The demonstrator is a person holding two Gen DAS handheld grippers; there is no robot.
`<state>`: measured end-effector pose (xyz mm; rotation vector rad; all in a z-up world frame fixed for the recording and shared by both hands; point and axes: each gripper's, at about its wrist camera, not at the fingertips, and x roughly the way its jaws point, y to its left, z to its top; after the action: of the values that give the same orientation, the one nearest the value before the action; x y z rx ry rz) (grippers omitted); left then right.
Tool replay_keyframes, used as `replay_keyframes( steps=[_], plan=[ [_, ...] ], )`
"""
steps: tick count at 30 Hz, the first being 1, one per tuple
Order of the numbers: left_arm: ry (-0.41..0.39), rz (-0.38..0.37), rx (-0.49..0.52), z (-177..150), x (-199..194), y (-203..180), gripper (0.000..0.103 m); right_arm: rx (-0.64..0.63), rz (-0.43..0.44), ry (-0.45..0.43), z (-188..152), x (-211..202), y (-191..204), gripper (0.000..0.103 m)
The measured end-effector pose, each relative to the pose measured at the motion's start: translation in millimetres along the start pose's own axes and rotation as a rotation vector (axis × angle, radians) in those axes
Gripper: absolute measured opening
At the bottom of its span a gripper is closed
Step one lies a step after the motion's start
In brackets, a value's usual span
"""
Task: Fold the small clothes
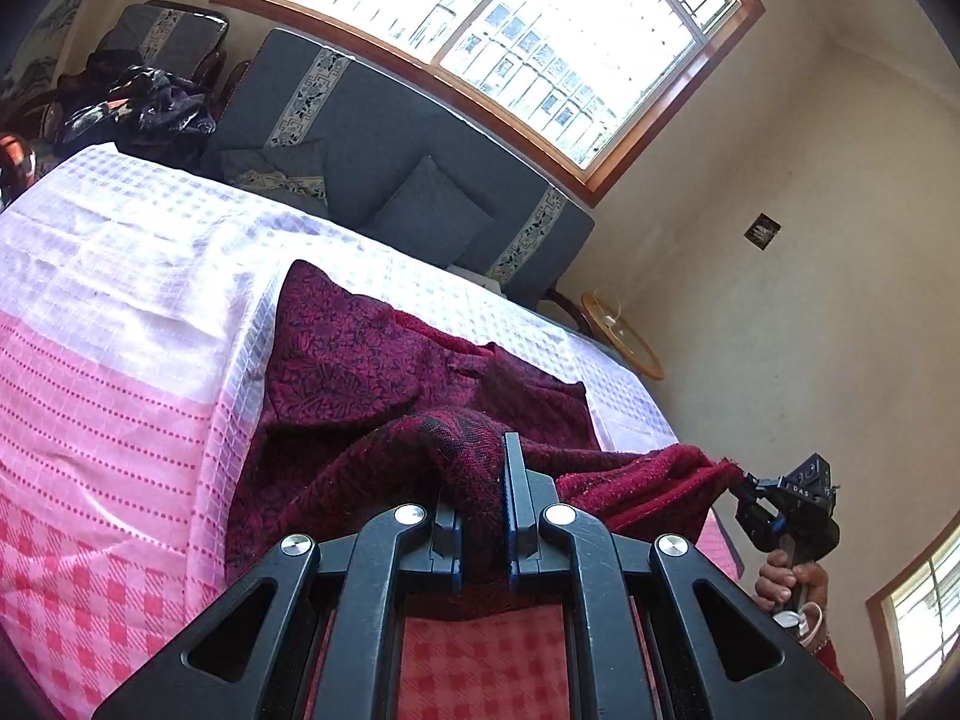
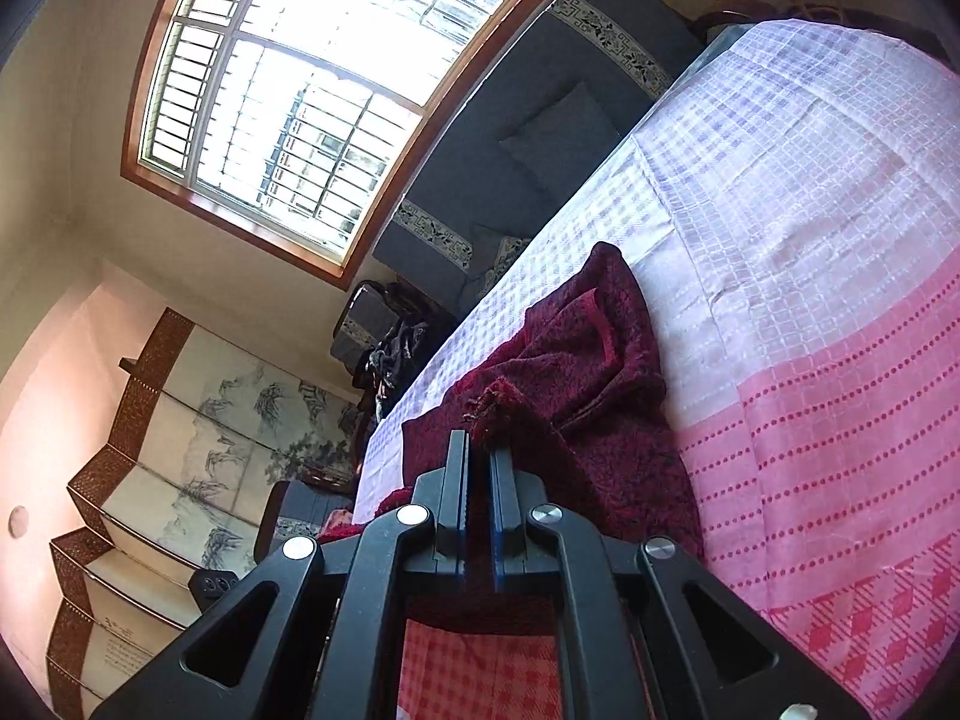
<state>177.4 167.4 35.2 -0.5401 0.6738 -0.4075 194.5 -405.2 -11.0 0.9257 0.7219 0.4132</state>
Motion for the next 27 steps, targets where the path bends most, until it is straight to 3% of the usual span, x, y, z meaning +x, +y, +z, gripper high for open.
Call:
replay_keyframes(
  steps=[8,15,22,27],
  plan=[
    [0.018,0.08,-0.024,51.4,79.8,27.5,0.01,0.025,-0.058,0.016,53.1,68.3,-18.7,0.005],
    [0.065,0.121,-0.079,72.0,133.7,63.3,0.01,0.036,-0.096,0.027,83.0,116.3,-33.5,0.005],
    [0.074,0.145,-0.077,80.5,162.1,76.2,0.014,0.054,-0.106,0.026,99.5,150.0,-45.7,0.005],
    [0.106,0.142,-0.13,79.5,173.0,86.8,0.02,0.05,-0.127,0.035,100.6,168.2,-51.9,0.006]
  ],
)
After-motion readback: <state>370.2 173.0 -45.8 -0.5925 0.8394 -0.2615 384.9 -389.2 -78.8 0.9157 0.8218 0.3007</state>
